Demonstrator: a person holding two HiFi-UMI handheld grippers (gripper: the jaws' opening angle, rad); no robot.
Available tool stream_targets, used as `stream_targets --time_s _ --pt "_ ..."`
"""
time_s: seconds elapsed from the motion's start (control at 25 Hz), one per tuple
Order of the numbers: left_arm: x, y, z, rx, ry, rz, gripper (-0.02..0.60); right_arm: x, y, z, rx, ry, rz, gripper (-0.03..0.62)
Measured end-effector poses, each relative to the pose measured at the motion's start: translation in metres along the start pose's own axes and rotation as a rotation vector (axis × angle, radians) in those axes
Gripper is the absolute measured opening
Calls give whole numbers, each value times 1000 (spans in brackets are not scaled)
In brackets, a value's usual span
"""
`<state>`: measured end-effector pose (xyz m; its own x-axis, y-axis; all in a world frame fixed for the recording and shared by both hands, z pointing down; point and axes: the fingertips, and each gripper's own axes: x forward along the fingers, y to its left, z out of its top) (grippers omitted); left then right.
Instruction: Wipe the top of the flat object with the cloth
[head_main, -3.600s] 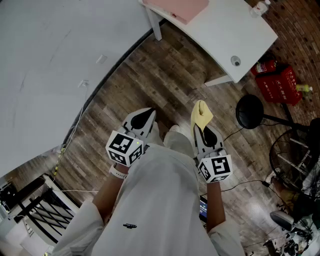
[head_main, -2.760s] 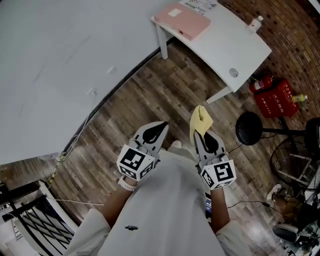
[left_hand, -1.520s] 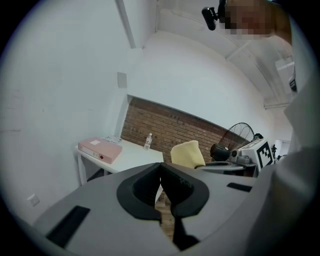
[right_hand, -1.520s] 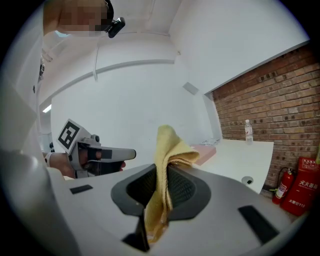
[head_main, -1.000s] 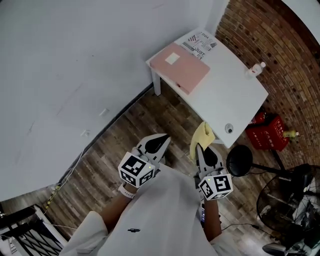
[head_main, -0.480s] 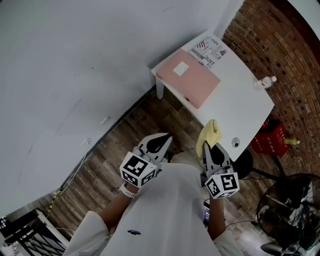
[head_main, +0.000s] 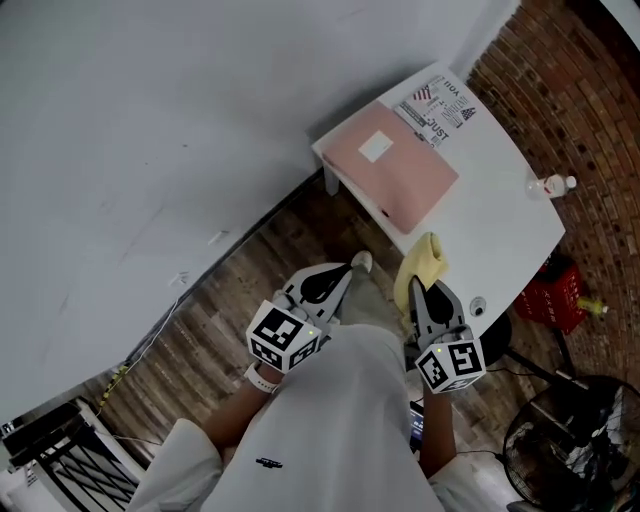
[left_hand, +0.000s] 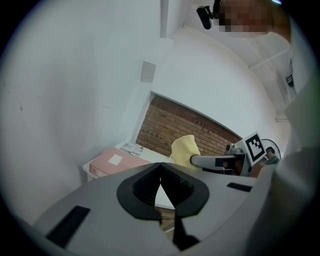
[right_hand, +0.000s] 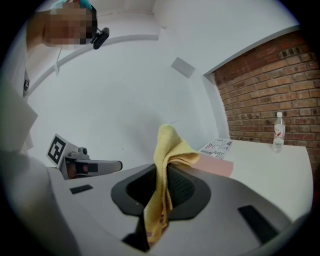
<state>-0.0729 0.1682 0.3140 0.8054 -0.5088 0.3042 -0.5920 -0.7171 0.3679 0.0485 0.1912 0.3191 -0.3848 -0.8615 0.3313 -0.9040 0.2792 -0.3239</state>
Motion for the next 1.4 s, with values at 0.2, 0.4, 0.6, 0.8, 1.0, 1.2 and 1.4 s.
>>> stream_targets --time_s 0.2,0.4,0.6,0.8,1.0,1.2,1.4 --pt "42 19 20 1 19 14 17 39 -35 21 0 9 19 60" --pt "90 33 42 90 73 -8 17 66 -73 48 45 -22 33 60" --pt "133 36 61 97 64 11 17 83 -106 66 46 -29 50 60" --pt "163 29 56 105 103 8 17 100 -125 70 57 -23 85 60" --pt "173 29 55 96 121 35 17 101 -141 73 119 -42 73 60" --pt "185 45 61 112 126 61 17 114 -143 66 149 -34 83 60" --pt "195 78 61 94 139 119 17 137 -138 63 177 -22 113 60"
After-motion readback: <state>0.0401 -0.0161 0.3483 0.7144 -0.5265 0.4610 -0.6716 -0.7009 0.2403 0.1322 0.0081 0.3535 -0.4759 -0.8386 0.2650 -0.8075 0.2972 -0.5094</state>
